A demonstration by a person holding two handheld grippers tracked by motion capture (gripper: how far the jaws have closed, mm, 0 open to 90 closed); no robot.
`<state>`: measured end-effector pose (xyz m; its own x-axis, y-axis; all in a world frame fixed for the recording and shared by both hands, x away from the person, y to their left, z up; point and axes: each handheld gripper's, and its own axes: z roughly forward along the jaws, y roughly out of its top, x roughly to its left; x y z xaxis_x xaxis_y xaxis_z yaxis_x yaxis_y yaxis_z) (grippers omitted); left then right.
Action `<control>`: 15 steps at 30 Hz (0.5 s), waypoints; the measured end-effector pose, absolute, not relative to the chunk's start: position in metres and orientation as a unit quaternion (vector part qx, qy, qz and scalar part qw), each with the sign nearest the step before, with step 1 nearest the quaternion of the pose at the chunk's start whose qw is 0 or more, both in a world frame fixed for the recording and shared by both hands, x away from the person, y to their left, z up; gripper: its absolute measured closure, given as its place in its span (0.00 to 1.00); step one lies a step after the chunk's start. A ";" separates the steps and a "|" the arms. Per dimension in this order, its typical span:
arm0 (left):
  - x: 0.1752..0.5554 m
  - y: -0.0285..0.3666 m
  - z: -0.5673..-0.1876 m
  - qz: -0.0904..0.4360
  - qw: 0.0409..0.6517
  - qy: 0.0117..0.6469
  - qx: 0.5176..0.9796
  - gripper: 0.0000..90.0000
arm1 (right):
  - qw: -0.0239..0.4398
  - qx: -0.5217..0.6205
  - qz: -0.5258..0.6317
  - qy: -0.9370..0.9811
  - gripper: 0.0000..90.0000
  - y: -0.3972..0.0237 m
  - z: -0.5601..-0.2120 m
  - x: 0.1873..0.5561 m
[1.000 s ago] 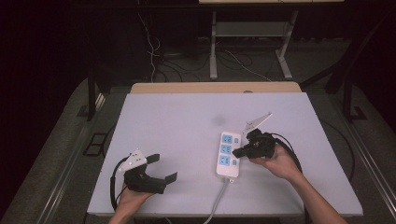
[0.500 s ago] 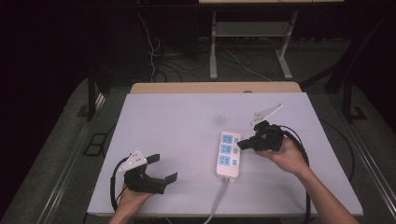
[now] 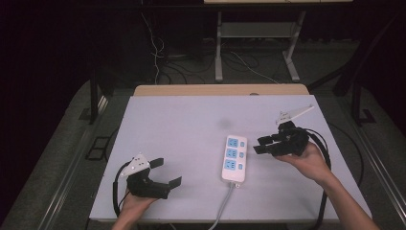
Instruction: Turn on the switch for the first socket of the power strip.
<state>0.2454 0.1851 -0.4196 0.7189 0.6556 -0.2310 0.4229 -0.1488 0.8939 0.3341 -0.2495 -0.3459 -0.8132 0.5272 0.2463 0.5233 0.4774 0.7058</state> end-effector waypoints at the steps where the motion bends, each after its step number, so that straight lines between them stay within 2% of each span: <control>1: 0.245 0.185 -0.420 0.107 0.545 0.360 0.750 0.00 | 0.004 0.311 0.411 0.857 0.53 -0.252 -0.346 0.333; 4: 0.245 0.185 -0.420 0.107 0.545 0.360 0.749 0.00 | 0.015 0.330 0.416 0.847 0.37 -0.259 -0.347 0.329; 7: 0.245 0.185 -0.420 0.107 0.545 0.361 0.749 0.00 | 0.021 0.348 0.424 0.836 0.14 -0.267 -0.349 0.324; 9: 0.245 0.185 -0.420 0.107 0.545 0.361 0.749 0.00 | 0.024 0.361 0.426 0.829 0.10 -0.272 -0.350 0.320; 10: 0.245 0.185 -0.420 0.107 0.545 0.361 0.749 0.00 | 0.026 0.365 0.424 0.829 0.00 -0.274 -0.351 0.318; 15: 0.245 0.184 -0.420 0.107 0.545 0.361 0.749 0.00 | 0.034 0.376 0.430 0.820 0.00 -0.285 -0.352 0.307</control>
<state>0.2453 0.1844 -0.4199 0.7167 0.6571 -0.2335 0.4247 -0.1456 0.8936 0.3072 -0.2849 -0.3524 -0.7153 0.6456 0.2675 0.5868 0.3471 0.7315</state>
